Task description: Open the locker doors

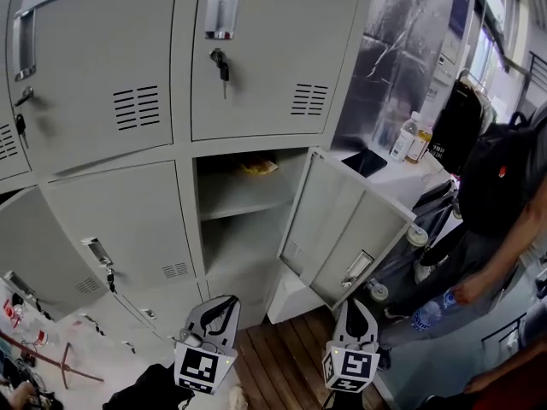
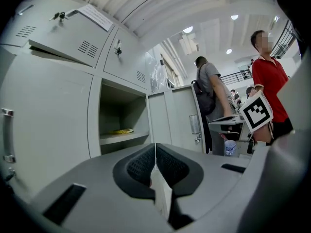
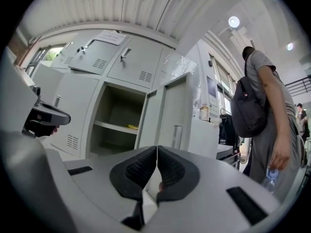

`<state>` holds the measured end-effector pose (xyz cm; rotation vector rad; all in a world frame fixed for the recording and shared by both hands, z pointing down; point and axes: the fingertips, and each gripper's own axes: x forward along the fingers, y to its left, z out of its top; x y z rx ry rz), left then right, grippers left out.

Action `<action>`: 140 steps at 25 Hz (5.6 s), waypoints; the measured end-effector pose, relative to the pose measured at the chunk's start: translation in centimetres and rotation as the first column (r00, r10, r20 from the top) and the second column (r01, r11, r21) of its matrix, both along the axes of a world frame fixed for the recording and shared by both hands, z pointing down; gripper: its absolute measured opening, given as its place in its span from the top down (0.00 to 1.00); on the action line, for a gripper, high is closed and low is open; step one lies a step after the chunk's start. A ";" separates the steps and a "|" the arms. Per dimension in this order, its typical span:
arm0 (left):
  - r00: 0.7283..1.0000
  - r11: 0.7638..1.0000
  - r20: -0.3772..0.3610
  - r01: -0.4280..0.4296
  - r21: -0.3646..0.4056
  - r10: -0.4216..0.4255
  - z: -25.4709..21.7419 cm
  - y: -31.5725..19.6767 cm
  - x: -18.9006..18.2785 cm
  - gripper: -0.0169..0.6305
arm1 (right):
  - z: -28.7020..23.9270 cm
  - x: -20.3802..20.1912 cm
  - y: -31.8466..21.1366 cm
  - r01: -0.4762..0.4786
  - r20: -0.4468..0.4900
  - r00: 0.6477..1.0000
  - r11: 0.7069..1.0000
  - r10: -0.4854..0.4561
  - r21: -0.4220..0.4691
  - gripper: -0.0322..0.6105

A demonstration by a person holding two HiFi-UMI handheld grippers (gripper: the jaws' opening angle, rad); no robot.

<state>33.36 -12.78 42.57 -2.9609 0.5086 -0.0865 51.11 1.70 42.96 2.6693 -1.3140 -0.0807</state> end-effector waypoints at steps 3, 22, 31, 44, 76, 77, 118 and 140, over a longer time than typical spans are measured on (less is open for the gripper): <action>1.000 1.000 0.003 0.020 -0.001 -0.020 -0.5 0.0 -2.6 0.93 | 0.1 -3.6 -0.8 0.043 0.004 0.999 0.999 -0.043 0.007 0.92; 0.958 0.957 0.012 0.287 0.028 -0.288 -1.3 -2.4 -24.5 0.93 | 0.6 -26.5 -8.0 0.371 0.031 0.927 0.927 -0.373 0.055 0.92; 0.922 0.922 0.017 0.387 0.023 -0.387 -0.4 -2.5 -32.9 0.93 | 1.8 -34.9 -9.9 0.490 0.026 0.870 0.870 -0.492 0.048 0.92; 0.906 0.906 0.014 0.424 0.000 -0.424 -0.5 -4.0 -35.1 0.93 | 1.9 -37.3 -11.6 0.532 0.022 0.846 0.846 -0.533 0.025 0.92; 0.696 0.696 0.012 0.718 -0.002 -0.718 -1.5 -13.0 -39.6 0.93 | -1.4 -43.6 -31.0 0.855 0.007 0.518 0.517 -0.856 0.033 0.67; 0.686 0.686 0.015 0.727 -0.004 -0.727 -1.3 -13.2 -39.9 0.93 | -1.4 -43.8 -31.7 0.861 0.010 0.508 0.508 -0.861 0.030 0.65; 0.663 0.662 0.030 0.748 -0.042 -0.748 0.4 -13.5 -44.2 0.93 | 0.4 -45.7 -33.6 0.834 0.029 0.552 0.551 -0.833 -0.038 0.65; 0.843 0.843 -0.008 0.537 0.011 -0.537 -1.3 -7.2 -40.3 0.93 | 0.7 -42.1 -22.1 0.688 0.018 0.726 0.725 -0.688 -0.045 0.71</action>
